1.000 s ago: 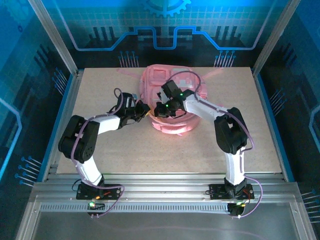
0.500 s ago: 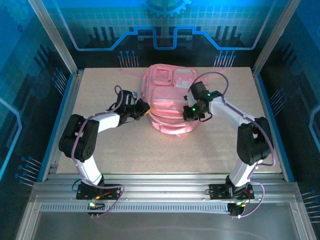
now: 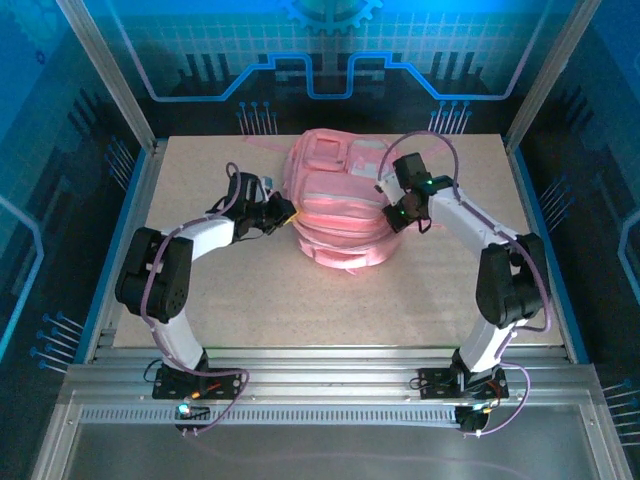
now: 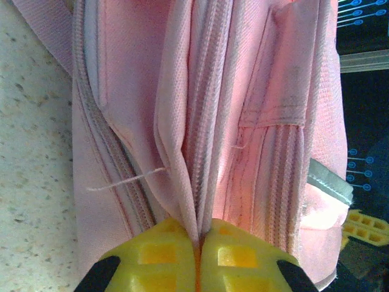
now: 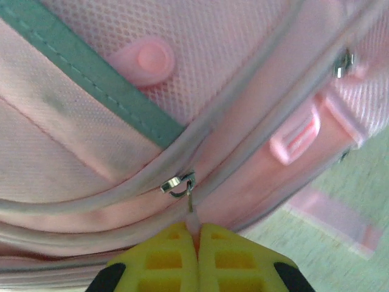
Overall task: Pack the student bag
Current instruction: Zip the student bag at the top-center of the table.
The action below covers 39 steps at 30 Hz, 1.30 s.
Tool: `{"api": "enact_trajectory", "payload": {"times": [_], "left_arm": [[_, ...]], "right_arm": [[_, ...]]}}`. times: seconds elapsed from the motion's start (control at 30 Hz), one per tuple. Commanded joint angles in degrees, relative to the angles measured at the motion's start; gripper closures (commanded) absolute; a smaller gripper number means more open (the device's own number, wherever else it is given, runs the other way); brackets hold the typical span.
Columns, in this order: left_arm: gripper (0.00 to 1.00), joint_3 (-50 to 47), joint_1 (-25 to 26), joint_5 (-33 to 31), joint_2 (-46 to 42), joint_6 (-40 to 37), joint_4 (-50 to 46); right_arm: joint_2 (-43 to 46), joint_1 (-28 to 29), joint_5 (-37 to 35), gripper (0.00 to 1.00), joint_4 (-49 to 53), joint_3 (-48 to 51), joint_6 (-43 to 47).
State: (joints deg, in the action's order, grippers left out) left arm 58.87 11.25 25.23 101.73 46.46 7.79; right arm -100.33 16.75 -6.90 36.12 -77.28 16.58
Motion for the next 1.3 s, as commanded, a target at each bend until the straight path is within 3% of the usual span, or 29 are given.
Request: {"api": "enact_trajectory", "payload": {"times": [0.0, 0.1, 0.37, 0.7, 0.87, 0.97, 1.27], "left_arm": [[1.00, 3.02, -4.34, -3.09, -1.46, -4.26, -3.48], [1.00, 3.16, -4.41, -2.18, -1.63, -4.61, -3.37], [1.00, 4.06, -5.57, -0.44, -2.13, -5.88, -5.23], [1.00, 4.15, -7.01, 1.21, -2.59, -6.03, -5.51], [1.00, 3.26, -7.11, 2.36, -2.95, -6.20, -5.33], [1.00, 2.62, -7.20, 3.96, -3.36, -6.09, -4.98], [1.00, 0.59, -7.38, 5.22, -4.90, -6.88, -5.75]], "right_arm": [[-5.00, -5.62, -5.10, 1.00, -5.39, -4.63, 17.56], [-10.19, -8.37, -3.17, 1.00, -6.44, -12.36, 18.87], [-23.94, -9.52, -9.01, 1.00, -5.27, -27.77, 16.41], [-21.07, -9.15, -0.91, 1.00, -9.56, -23.79, 10.94], [-24.99, -8.35, -0.62, 1.00, -10.54, -29.52, -3.85], [-28.70, -7.94, -4.93, 1.00, -10.05, -34.11, -12.91], [-31.65, -7.60, 1.94, 0.97, -12.68, -38.77, -21.49]]}}
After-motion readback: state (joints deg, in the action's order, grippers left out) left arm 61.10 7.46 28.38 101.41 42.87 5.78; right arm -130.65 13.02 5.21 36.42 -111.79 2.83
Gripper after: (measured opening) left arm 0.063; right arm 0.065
